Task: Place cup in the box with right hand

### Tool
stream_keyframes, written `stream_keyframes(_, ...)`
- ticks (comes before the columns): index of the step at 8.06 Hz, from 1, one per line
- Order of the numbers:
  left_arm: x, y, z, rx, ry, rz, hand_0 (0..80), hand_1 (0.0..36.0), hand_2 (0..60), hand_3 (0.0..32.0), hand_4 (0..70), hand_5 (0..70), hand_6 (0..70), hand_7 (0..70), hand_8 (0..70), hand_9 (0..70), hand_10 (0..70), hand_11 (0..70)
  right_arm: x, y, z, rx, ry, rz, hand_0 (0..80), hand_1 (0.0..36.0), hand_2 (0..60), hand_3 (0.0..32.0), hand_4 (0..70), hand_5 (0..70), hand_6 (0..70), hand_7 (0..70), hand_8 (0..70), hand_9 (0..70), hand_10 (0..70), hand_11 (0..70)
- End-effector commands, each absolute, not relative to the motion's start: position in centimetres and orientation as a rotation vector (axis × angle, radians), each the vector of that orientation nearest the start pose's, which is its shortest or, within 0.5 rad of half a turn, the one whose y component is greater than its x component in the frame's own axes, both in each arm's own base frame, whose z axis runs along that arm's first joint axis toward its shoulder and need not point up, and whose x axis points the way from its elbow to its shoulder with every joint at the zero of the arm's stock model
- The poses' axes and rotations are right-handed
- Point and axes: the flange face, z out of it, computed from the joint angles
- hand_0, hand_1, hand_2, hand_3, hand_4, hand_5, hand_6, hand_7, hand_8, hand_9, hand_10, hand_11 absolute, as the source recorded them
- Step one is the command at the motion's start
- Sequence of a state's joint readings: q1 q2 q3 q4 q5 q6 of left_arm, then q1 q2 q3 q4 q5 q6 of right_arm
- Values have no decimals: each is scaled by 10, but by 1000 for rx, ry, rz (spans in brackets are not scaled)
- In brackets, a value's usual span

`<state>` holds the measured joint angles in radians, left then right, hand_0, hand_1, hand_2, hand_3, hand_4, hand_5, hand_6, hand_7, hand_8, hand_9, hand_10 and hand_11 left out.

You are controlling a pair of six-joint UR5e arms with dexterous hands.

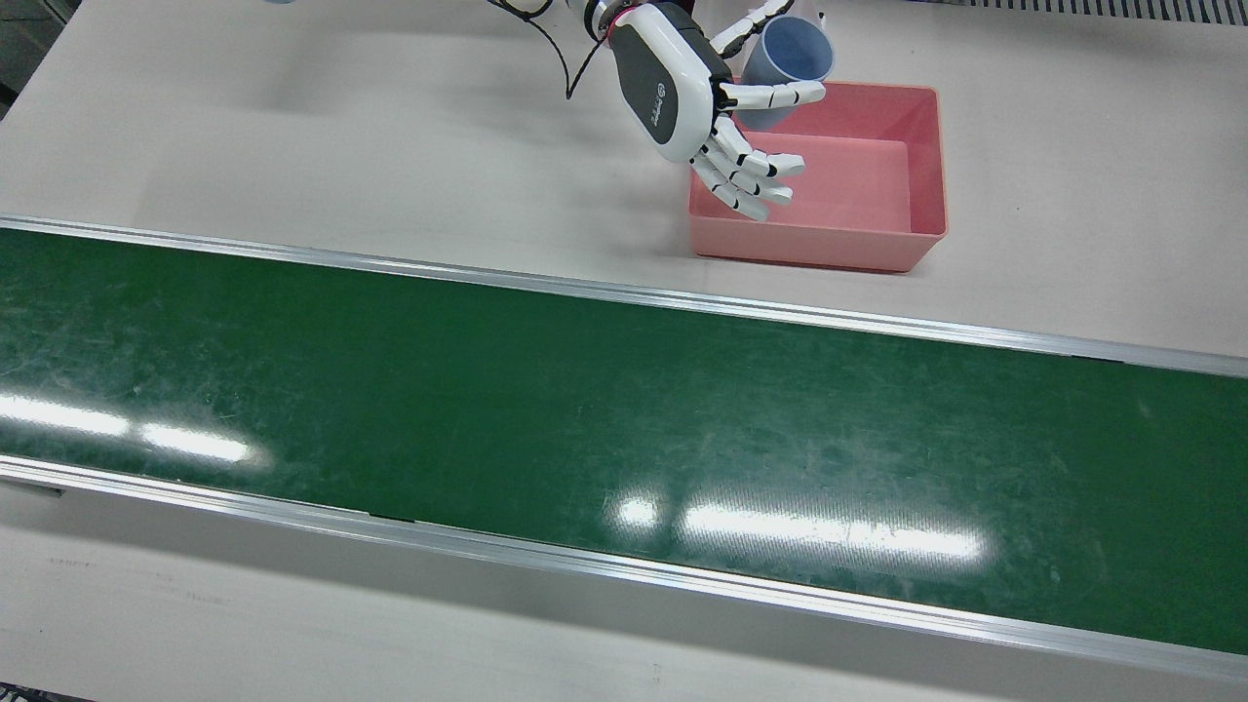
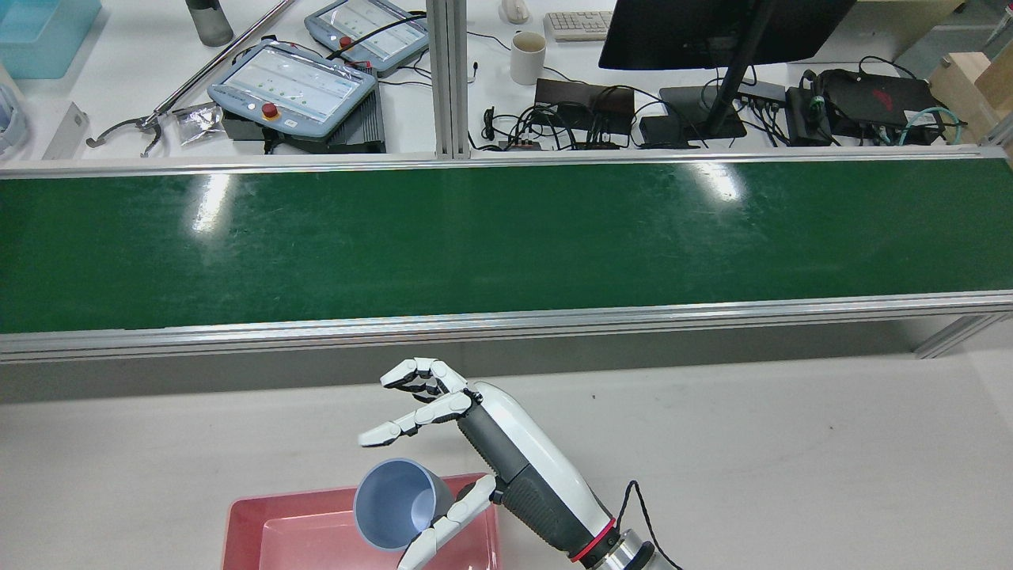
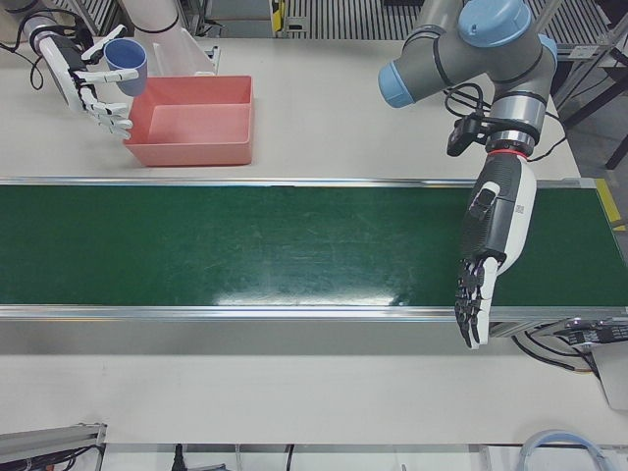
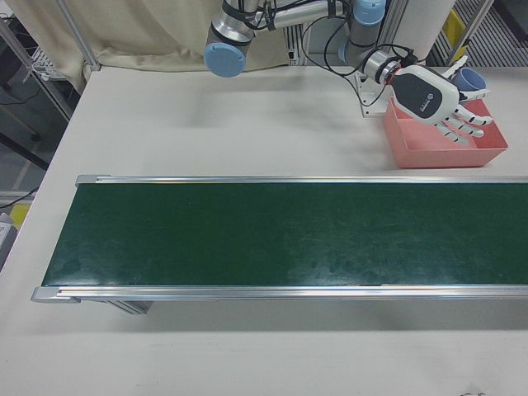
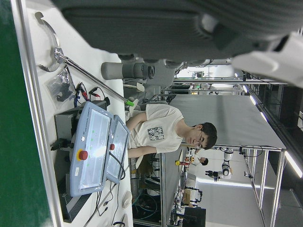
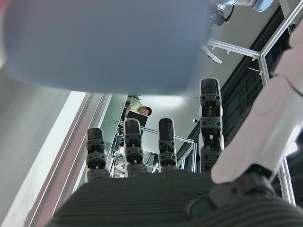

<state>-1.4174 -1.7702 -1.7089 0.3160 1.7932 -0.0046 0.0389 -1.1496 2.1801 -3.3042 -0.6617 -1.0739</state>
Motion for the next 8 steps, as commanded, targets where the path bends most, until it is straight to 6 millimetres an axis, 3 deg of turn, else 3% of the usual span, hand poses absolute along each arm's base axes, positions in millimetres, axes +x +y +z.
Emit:
stream_keyframes(1, -25, -564, 547, -388, 2039, -1996, 0, 0, 0, 0, 0, 0, 0, 0, 0, 0, 0, 0, -487, -234, 237, 195, 3056, -1730, 488, 0, 0, 206, 431, 45, 81, 489, 187, 255, 137, 197)
stream_keyframes(2, -25, -564, 547, -388, 2037, -1998, 0, 0, 0, 0, 0, 0, 0, 0, 0, 0, 0, 0, -484, -241, 232, 193, 3071, -1695, 489, 0, 0, 28, 557, 50, 129, 641, 241, 342, 163, 232)
stream_keyframes(3, -25, -564, 547, -388, 2038, -1996, 0, 0, 0, 0, 0, 0, 0, 0, 0, 0, 0, 0, -471, -259, 223, 167, 3084, -1635, 491, 0, 0, 0, 591, 52, 145, 690, 265, 376, 170, 241)
stream_keyframes(4, -25, -564, 547, -388, 2038, -1996, 0, 0, 0, 0, 0, 0, 0, 0, 0, 0, 0, 0, -442, -280, 217, 133, 3092, -1573, 489, 0, 0, 0, 633, 53, 164, 700, 293, 417, 181, 257)
stream_keyframes(6, -26, -563, 548, -386, 2038, -1999, 0, 0, 0, 0, 0, 0, 0, 0, 0, 0, 0, 0, -376, -344, 251, 186, 3149, -1503, 493, 0, 0, 0, 669, 64, 195, 700, 355, 507, 225, 320)
stream_keyframes(7, -26, -564, 548, -386, 2039, -1997, 0, 0, 0, 0, 0, 0, 0, 0, 0, 0, 0, 0, -331, -389, 280, 289, 3139, -1602, 548, 39, 0, 60, 535, 90, 189, 700, 358, 512, 257, 375)
stream_keyframes(8, -26, -564, 548, -386, 2039, -1997, 0, 0, 0, 0, 0, 0, 0, 0, 0, 0, 0, 0, -271, -428, 316, 255, 3045, -1714, 596, 95, 0, 232, 358, 109, 162, 700, 336, 478, 260, 388)
